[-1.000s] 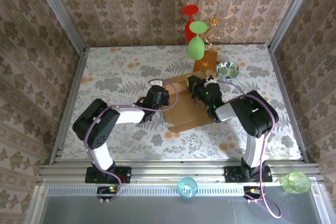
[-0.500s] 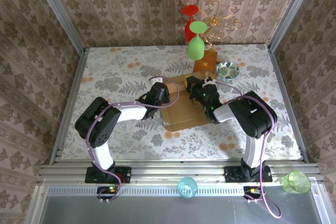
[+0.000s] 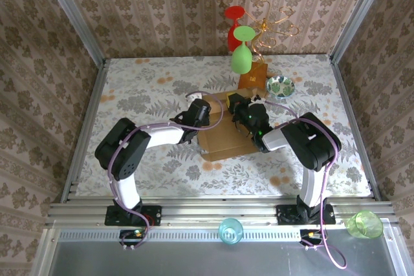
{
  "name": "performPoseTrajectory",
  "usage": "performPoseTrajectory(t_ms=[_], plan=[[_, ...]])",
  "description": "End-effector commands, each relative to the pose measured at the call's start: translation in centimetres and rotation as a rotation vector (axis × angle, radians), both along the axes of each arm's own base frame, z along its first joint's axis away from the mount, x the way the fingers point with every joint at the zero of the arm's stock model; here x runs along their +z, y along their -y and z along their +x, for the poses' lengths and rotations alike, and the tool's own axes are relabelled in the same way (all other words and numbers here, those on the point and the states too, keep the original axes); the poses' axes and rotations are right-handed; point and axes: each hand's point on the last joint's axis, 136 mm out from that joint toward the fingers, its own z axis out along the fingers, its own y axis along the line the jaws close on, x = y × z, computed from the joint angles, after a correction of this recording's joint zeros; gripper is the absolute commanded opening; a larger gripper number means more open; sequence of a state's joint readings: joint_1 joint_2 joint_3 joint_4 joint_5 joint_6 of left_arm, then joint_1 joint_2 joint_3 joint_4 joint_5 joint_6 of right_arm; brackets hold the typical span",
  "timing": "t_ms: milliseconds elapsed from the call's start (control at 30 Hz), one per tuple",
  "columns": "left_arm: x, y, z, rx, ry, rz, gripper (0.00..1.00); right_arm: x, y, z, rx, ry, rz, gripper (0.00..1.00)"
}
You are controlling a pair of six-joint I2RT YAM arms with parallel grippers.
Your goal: Fold the paper box
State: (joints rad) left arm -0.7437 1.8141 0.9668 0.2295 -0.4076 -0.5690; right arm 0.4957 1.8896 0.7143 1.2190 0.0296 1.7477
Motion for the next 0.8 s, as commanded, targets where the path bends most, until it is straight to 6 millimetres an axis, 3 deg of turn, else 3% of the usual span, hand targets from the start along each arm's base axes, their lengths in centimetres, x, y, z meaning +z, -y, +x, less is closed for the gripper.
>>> performPoseTrajectory(t_ms=[0,133,333,500,767], plan=[[-0.7,-0.2,0.3,0.032,-0.030,0.017,0.00,-3.4,-1.4,-1.5,0.056,-0.137,-0.044,0.10],[-0.9,-1.2,0.1,0.059,-0.046,0.075,0.00,-3.3,-1.0,-1.8,0.050,-0.155,-0.074,0.17],[-0.6,-2.3,-0.2,0.069,-0.053,0.148,0.00,-3.1,0.7,-2.7,0.021,-0.191,-0.141,0.38],[0.1,-3.5,-0.3,0.053,-0.051,0.183,0.00,-0.7,3.5,-3.7,-0.006,-0.192,-0.222,0.49],[1.9,-4.6,0.1,-0.041,-0.040,0.191,0.00,3.0,9.5,-5.9,-0.059,-0.185,-0.368,0.52]])
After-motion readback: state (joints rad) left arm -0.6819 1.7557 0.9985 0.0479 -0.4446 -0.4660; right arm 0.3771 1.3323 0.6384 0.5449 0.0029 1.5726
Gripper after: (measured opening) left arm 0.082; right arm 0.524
